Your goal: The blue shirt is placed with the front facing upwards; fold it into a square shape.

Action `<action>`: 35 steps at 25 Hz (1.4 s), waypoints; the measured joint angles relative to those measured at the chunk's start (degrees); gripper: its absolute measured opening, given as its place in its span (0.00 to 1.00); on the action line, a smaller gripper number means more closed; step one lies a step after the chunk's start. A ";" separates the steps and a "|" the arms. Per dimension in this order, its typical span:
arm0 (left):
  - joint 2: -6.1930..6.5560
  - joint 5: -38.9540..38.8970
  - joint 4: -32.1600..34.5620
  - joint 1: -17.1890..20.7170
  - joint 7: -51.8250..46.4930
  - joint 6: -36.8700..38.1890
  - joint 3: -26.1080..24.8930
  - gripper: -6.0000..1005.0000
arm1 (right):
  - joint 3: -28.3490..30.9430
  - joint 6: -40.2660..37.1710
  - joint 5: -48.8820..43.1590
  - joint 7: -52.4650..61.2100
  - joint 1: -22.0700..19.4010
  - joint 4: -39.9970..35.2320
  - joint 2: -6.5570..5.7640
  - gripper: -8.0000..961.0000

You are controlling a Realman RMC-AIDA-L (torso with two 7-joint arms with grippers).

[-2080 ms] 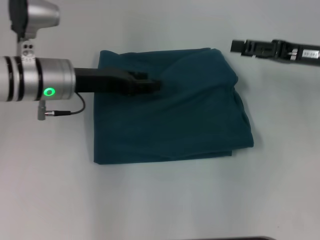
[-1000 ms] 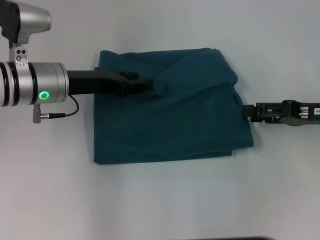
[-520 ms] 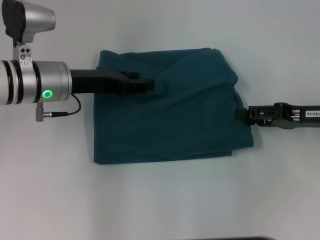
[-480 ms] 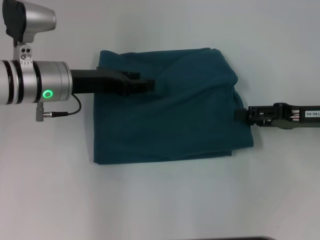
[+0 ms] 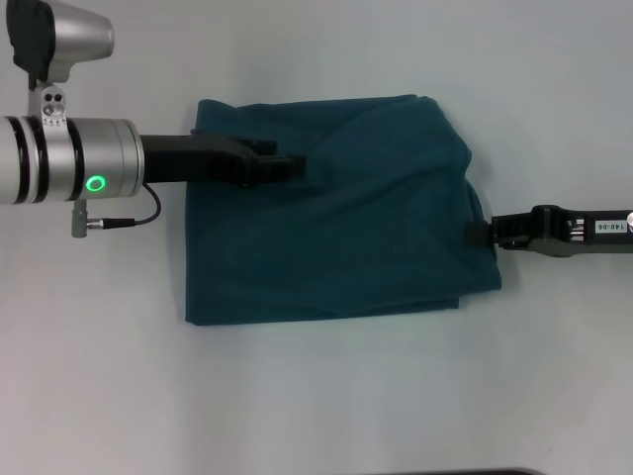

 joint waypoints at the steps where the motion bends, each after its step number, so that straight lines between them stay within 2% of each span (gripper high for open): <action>1: -0.04 0.01 0.00 0.00 0.12 -0.02 0.00 0.54 | 0.00 0.08 0.00 0.00 -0.06 0.03 -0.05 0.33; 10: -0.10 0.03 2.71 -1.32 0.89 -1.44 0.00 0.54 | -0.62 1.47 0.00 -0.35 -0.83 -0.05 -0.50 0.11; 16: -0.23 0.03 4.16 -1.78 1.27 -2.69 0.07 0.54 | -0.94 1.52 -0.01 -0.42 -0.98 -0.04 -0.57 0.02; 26: -0.24 0.03 6.54 -2.37 2.17 -6.51 0.15 0.54 | -2.36 2.00 -0.07 -0.40 -1.58 -0.11 -0.50 0.02; 35: -0.24 0.03 6.57 -2.70 2.17 -7.45 0.81 0.54 | -2.23 2.11 -0.09 -0.14 -3.38 0.32 -1.21 0.02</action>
